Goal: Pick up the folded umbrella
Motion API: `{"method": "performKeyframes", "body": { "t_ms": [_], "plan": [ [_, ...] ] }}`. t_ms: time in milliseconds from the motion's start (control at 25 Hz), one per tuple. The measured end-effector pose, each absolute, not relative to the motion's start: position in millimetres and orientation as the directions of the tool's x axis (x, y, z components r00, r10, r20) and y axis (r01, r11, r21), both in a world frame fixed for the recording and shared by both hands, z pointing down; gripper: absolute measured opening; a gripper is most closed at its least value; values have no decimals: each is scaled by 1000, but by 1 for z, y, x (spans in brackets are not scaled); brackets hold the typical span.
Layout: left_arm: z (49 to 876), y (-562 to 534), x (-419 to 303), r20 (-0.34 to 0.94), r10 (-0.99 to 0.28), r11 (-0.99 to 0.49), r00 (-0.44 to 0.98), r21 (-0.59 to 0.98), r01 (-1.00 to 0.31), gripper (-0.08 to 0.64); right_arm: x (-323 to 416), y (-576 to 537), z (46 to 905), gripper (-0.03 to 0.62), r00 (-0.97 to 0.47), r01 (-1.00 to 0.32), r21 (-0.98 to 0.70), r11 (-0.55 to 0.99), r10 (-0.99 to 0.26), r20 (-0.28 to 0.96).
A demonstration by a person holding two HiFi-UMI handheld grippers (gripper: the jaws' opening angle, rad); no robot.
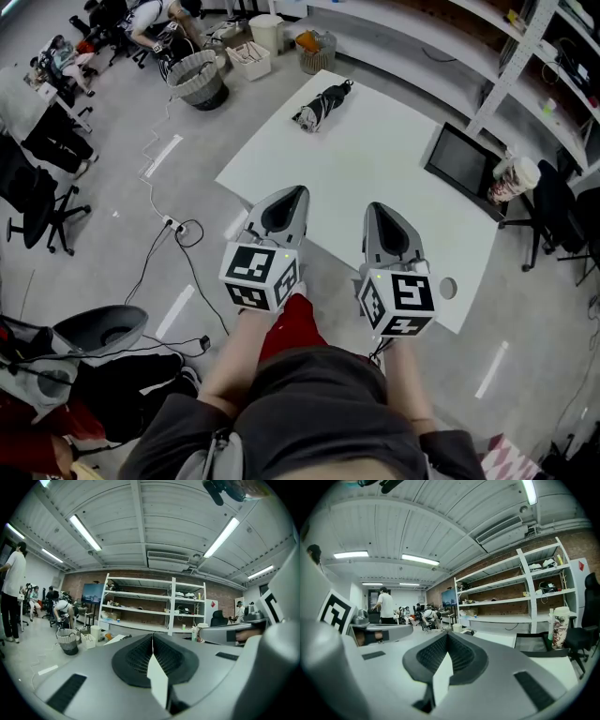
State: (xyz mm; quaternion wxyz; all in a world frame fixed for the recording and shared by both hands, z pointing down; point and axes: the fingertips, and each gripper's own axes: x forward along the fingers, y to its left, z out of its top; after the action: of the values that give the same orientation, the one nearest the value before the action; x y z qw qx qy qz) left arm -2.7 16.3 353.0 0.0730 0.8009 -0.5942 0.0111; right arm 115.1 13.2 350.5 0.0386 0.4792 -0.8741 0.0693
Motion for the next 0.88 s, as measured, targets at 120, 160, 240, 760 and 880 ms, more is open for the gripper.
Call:
{"method": "performKeyframes", "body": {
  "t_ms": [120, 160, 240, 760, 880],
  "plan": [
    [354, -7, -17, 111, -949, -285, 297, 106, -952, 15, 99, -6, 354, 18, -538, -843, -81, 532, -830, 147],
    [353, -14, -23, 112, -947, -288, 300, 108, -951, 15, 93, -13, 353, 18, -536, -844, -80, 530, -831, 150],
    [351, -29, -35, 114, -944, -297, 309, 111, -948, 15, 80, -27, 350, 18, -530, -848, -79, 524, -834, 154],
    [346, -117, -89, 132, -918, -360, 375, 122, -925, 15, 16, -107, 336, 18, -490, -871, -66, 486, -855, 169],
    [348, -132, -98, 137, -914, -367, 382, 124, -922, 15, 8, -121, 337, 18, -479, -877, -68, 475, -860, 175]
  ]
}}
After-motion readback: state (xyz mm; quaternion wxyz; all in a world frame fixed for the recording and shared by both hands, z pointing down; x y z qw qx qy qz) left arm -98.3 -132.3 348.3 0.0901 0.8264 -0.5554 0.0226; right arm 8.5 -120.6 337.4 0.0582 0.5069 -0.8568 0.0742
